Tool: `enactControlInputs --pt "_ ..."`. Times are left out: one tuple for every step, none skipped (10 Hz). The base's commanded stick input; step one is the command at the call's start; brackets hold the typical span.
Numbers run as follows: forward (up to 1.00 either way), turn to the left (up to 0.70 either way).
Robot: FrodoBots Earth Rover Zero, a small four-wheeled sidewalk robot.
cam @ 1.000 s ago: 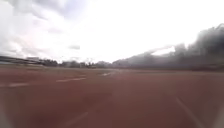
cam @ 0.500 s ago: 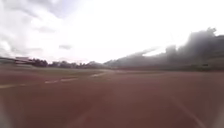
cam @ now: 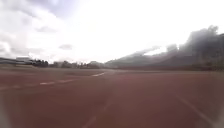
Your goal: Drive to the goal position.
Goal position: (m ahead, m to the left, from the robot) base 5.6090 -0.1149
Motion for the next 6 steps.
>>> enactControlInputs --pt "0.70 0.00" --pt "0.70 0.00" --pt "0.70 0.00" --pt "0.70 0.00" --pt "0.70 0.00" --pt "0.70 0.00"
